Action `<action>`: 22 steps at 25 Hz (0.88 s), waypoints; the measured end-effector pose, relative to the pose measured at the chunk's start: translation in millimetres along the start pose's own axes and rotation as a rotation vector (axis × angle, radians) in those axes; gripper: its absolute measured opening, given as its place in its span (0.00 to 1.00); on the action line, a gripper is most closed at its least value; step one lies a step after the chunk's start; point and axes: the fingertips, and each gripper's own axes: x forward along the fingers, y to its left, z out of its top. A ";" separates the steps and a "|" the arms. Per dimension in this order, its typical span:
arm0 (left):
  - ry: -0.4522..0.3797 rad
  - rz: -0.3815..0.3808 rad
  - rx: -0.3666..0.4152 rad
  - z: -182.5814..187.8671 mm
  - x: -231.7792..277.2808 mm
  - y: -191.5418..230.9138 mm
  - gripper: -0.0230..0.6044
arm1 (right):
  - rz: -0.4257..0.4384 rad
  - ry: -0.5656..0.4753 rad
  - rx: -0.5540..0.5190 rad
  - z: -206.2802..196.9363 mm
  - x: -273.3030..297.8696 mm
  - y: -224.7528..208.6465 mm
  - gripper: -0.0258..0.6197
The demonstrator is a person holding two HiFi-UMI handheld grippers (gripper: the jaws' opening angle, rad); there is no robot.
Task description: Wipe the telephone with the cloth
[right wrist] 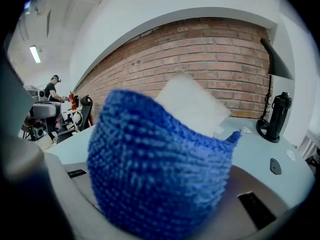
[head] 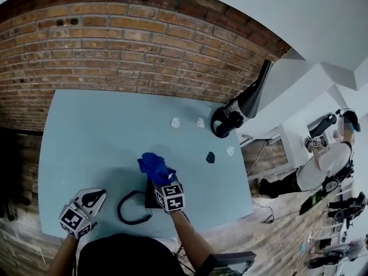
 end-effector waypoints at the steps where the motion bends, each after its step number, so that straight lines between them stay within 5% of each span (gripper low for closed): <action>1: 0.001 -0.004 0.002 -0.4 0.6 -0.6 0.07 | -0.003 0.000 0.003 -0.5 -0.5 0.0 0.25; 22: 0.005 -0.040 0.005 -10.8 6.6 -11.6 0.07 | -0.009 0.019 0.024 -36.4 -16.8 17.2 0.24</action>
